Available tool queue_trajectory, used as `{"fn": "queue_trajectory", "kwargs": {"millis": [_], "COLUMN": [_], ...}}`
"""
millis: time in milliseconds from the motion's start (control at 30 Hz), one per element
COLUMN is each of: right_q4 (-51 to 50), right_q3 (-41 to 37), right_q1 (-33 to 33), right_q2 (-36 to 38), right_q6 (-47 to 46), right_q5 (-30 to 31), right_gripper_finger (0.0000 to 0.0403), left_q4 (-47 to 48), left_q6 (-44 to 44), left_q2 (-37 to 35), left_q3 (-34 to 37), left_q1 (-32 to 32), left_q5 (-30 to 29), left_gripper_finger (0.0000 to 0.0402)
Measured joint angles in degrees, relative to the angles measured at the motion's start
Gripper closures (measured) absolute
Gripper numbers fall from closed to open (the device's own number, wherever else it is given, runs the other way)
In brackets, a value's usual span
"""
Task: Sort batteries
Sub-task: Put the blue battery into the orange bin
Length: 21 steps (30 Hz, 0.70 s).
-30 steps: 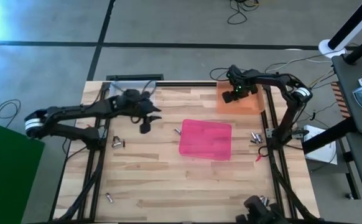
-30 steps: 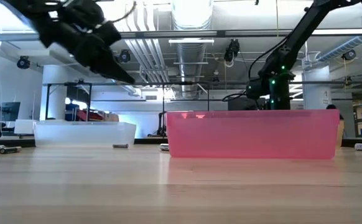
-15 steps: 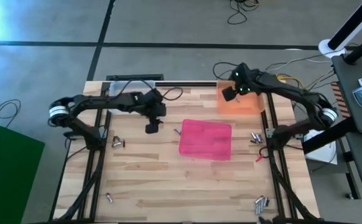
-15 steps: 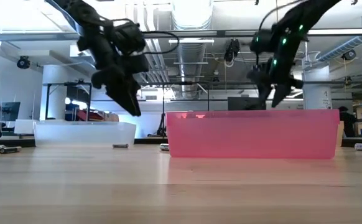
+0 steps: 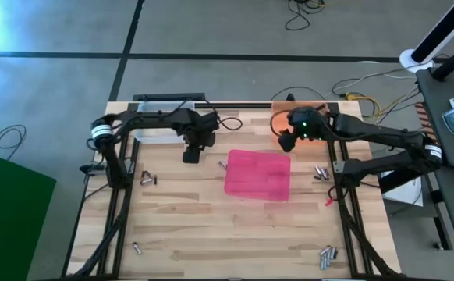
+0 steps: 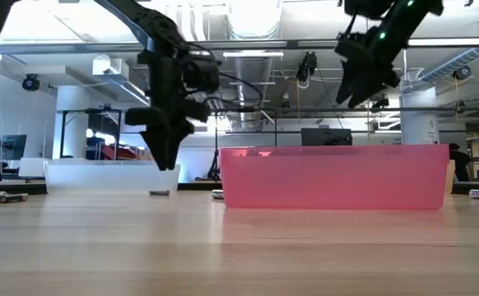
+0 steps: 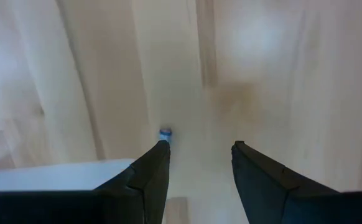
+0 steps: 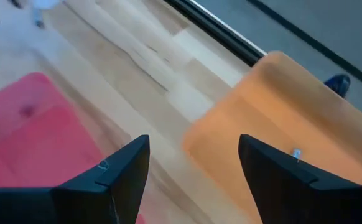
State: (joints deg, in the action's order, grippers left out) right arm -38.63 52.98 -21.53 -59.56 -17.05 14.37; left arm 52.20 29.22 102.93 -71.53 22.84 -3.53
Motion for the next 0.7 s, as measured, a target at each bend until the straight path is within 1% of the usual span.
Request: {"fn": "queue_trajectory", "kwargs": {"millis": [133, 300, 433, 600, 700], "right_q4": [0.0, 0.0, 0.0, 0.0, 0.2], "right_q3": [-0.8, -2.1, -3.8, -5.2, -5.6], "right_q1": [3.3, 5.8, 6.4, 6.7, 6.7], "right_q2": [1.3, 1.7, 1.7, 1.7, 1.7], "right_q6": [-1.5, -3.1, -4.9, -5.5, -5.5], "right_q5": [0.7, 0.7, 0.7, 0.8, 0.8], "right_gripper_finger": [0.0156, 0.0157, 0.0163, 0.0163, 0.0158], "left_q4": [3.1, 3.7, 4.4, 10.6, 13.0], "left_q6": [1.5, 3.6, 5.1, 5.5, 5.5], "left_q2": [3.8, 7.9, 11.4, 15.6, 17.8], "left_q3": [-3.5, -7.4, -10.6, -14.7, -15.9], "left_q1": [0.3, 1.1, 2.2, 3.2, 3.3], "left_q5": [-1.5, -1.6, -1.6, -1.6, -2.0], "left_gripper_finger": [0.0249, 0.0249, 0.0249, 0.0249, 0.0249]}}
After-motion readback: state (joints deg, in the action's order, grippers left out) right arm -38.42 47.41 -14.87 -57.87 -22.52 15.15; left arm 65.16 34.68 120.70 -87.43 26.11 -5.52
